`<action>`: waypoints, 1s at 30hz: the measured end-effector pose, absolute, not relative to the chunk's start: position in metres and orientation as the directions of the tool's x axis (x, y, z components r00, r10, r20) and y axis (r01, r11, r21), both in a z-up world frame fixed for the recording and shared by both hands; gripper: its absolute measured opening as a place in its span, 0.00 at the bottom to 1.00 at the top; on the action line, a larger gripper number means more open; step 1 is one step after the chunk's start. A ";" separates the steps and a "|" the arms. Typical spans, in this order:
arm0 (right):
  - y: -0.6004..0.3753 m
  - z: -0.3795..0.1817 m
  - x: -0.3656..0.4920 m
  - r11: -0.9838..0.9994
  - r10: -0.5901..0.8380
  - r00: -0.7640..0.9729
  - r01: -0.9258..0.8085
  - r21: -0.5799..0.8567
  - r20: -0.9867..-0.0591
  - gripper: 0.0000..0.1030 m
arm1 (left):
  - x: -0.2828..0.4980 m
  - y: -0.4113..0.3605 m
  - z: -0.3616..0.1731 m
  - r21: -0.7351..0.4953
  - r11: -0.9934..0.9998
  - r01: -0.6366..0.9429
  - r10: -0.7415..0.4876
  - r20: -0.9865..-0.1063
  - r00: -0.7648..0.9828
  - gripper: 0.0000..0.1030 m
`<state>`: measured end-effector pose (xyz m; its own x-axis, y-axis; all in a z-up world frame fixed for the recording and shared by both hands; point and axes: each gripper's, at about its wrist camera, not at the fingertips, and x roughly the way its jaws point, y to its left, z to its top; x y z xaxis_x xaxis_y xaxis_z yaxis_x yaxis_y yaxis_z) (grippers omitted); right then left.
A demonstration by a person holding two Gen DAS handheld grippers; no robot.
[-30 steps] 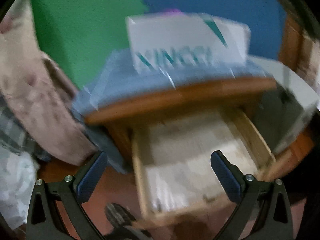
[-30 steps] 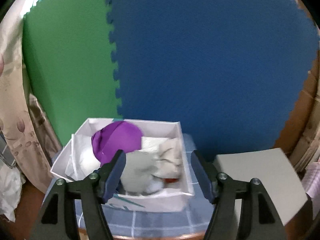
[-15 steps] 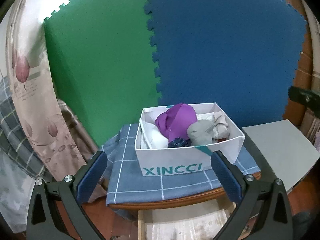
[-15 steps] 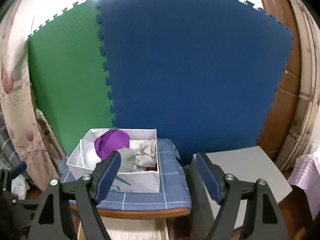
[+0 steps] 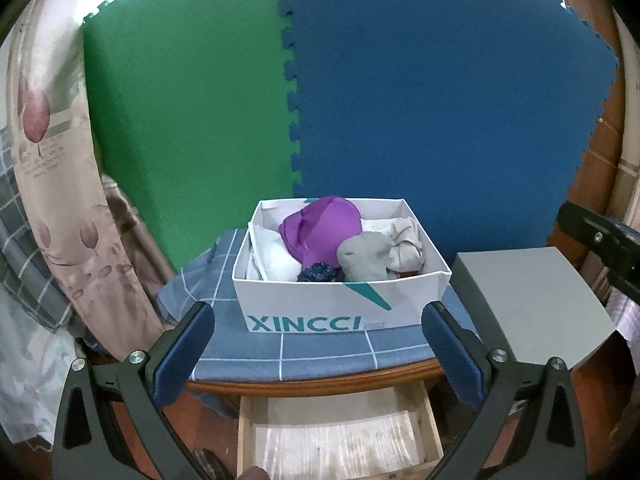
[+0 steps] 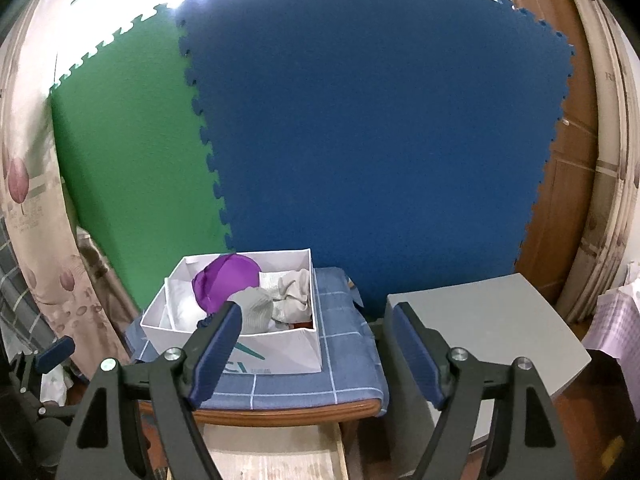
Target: Take underwear out of drawer
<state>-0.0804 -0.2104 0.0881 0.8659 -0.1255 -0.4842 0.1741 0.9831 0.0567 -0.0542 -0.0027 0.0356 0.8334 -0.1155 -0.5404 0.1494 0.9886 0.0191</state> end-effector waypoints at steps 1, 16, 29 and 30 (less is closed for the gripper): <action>-0.211 0.086 -0.080 0.983 -0.124 0.863 0.173 0.056 -0.490 0.77 | -0.054 -0.003 0.035 0.017 0.989 0.150 -0.116 -0.542 0.832 0.99; -0.209 0.069 -0.071 0.985 -0.110 0.837 0.162 0.051 -0.537 0.77 | -0.046 -0.003 0.033 -0.012 0.986 0.165 -0.143 -0.564 0.813 0.99; -0.218 0.067 -0.074 0.984 -0.124 0.835 0.172 0.040 -0.537 0.77 | -0.048 -0.018 0.036 0.008 0.984 0.176 -0.143 -0.547 0.825 0.99; -0.219 0.066 -0.074 0.984 -0.124 0.834 0.173 0.040 -0.537 0.77 | -0.047 -0.019 0.035 -0.002 0.982 0.190 -0.159 -0.552 0.819 0.99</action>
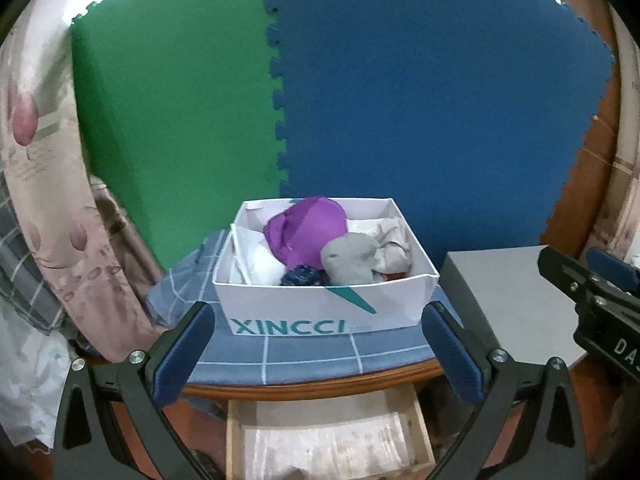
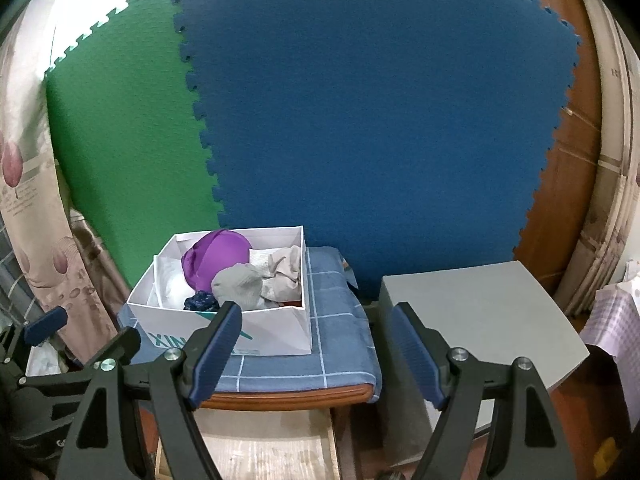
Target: Take underwear out of drawer
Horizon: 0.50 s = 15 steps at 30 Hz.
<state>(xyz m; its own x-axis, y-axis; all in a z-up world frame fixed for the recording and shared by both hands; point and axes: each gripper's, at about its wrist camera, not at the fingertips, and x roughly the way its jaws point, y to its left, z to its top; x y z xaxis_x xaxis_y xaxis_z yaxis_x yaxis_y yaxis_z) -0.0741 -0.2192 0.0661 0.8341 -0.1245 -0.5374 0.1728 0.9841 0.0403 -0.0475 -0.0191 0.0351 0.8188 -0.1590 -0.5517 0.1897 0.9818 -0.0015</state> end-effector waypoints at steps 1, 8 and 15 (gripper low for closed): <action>-0.220 0.065 -0.075 0.984 -0.124 0.834 0.172 0.040 -0.538 0.77 | -0.047 -0.019 0.034 -0.018 0.980 0.199 -0.175 -0.557 0.812 0.99; -0.224 0.063 -0.077 0.984 -0.125 0.831 0.174 0.040 -0.542 0.77 | -0.049 -0.023 0.028 -0.016 0.979 0.204 -0.179 -0.551 0.815 1.00; -0.225 0.061 -0.078 0.984 -0.125 0.828 0.174 0.038 -0.547 0.77 | -0.045 -0.022 0.018 -0.012 0.980 0.198 -0.169 -0.574 0.801 1.00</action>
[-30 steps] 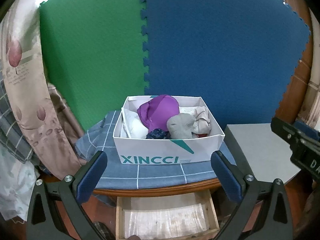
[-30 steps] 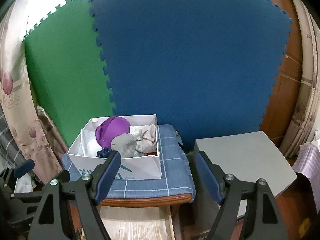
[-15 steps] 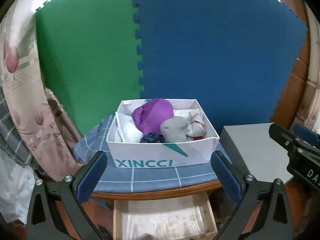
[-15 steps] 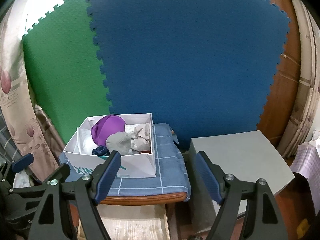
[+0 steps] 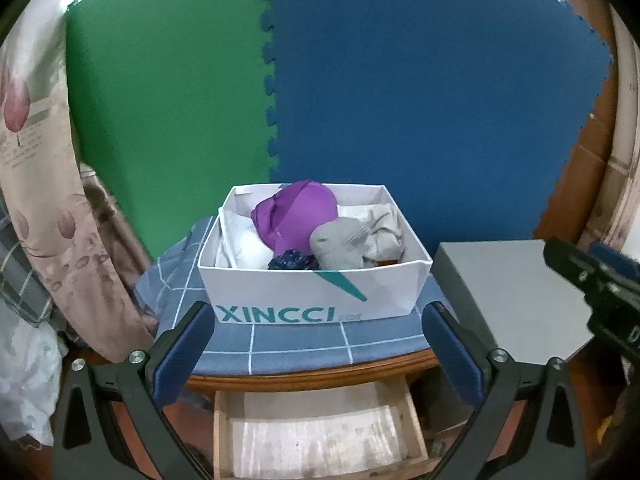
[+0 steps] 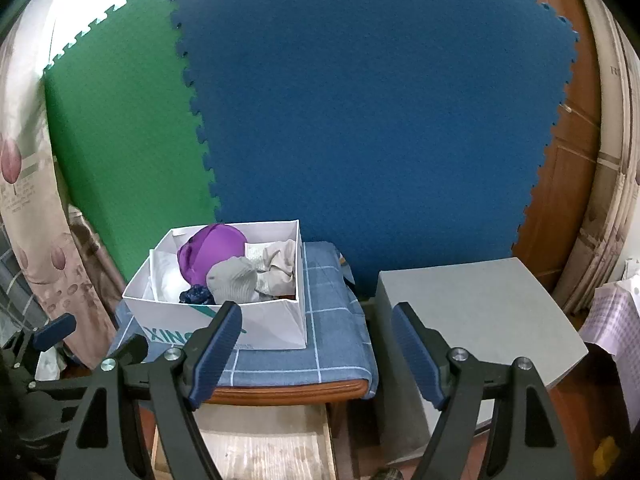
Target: Take underwear out of drawer
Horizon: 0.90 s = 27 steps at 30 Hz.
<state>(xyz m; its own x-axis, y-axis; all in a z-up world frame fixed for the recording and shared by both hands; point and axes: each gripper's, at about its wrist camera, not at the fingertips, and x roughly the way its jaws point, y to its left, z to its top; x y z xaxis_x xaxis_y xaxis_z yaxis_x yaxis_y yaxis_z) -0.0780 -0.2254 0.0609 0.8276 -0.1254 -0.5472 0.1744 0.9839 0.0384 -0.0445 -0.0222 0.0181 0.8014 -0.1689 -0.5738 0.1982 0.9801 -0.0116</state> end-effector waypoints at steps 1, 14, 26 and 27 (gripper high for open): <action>-0.225 0.060 -0.077 0.984 -0.124 0.826 0.172 0.036 -0.550 0.77 | -0.044 -0.023 0.016 -0.001 0.980 0.199 -0.162 -0.582 0.797 1.00; -0.188 0.037 -0.037 0.994 -0.069 0.785 0.103 0.021 -0.616 0.77 | -0.033 0.009 -0.007 0.029 0.989 0.143 -0.094 -0.626 0.774 1.00; -0.146 0.007 0.032 0.998 -0.061 0.736 0.067 -0.017 -0.675 0.77 | 0.012 0.029 -0.032 0.027 0.991 0.131 -0.080 -0.668 0.740 1.00; -0.143 0.006 0.038 0.998 -0.063 0.734 0.065 -0.022 -0.676 0.77 | 0.015 0.030 -0.034 0.027 0.991 0.130 -0.078 -0.672 0.737 1.00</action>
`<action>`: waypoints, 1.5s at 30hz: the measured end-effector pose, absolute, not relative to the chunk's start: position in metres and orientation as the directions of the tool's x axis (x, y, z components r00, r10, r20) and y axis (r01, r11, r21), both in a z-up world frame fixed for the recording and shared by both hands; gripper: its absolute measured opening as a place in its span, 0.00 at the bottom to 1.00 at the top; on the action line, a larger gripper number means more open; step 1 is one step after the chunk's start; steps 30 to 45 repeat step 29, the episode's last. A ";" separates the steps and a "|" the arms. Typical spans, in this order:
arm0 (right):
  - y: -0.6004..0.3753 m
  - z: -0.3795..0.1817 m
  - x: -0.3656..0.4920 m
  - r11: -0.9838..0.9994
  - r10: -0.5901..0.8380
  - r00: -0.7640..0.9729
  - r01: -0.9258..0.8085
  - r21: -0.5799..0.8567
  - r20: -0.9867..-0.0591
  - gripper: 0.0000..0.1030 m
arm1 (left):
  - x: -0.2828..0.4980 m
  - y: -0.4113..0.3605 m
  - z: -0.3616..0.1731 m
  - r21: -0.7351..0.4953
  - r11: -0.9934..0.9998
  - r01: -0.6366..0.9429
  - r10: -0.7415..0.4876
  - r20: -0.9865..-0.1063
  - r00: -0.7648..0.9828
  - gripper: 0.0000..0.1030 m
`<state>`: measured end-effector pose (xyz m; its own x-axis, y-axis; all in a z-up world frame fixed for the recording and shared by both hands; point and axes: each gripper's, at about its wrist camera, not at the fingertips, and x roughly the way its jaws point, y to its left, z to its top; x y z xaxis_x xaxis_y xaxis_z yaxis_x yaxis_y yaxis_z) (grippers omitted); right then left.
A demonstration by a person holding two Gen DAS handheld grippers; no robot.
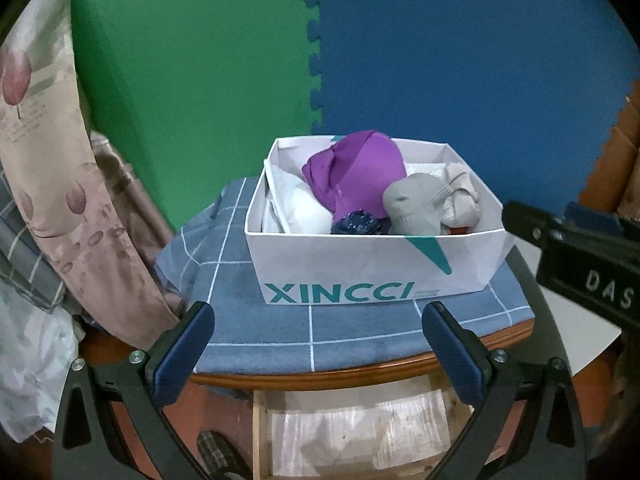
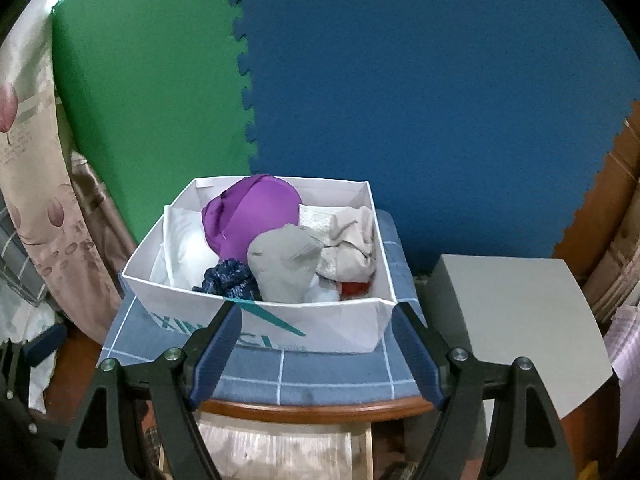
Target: Take underwear out of drawer
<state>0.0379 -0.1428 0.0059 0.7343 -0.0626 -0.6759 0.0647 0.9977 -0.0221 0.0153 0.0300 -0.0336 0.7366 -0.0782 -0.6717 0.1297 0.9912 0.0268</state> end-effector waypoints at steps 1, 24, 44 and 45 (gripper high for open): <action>-0.141 0.005 0.042 0.998 -0.060 0.732 0.061 -0.022 -0.679 0.77 | 0.019 0.032 -0.036 0.027 0.992 0.127 -0.076 -0.675 0.734 1.00; -0.133 0.014 0.086 0.998 -0.064 0.737 0.056 -0.032 -0.673 0.77 | 0.056 0.029 -0.014 0.046 0.993 0.107 -0.049 -0.665 0.745 1.00; -0.136 0.014 0.086 0.998 -0.058 0.736 0.054 -0.027 -0.675 0.77 | 0.057 0.026 -0.014 0.048 0.993 0.112 -0.052 -0.669 0.742 1.00; -0.136 0.014 0.086 0.998 -0.058 0.736 0.054 -0.027 -0.675 0.77 | 0.057 0.026 -0.014 0.048 0.993 0.112 -0.052 -0.669 0.742 1.00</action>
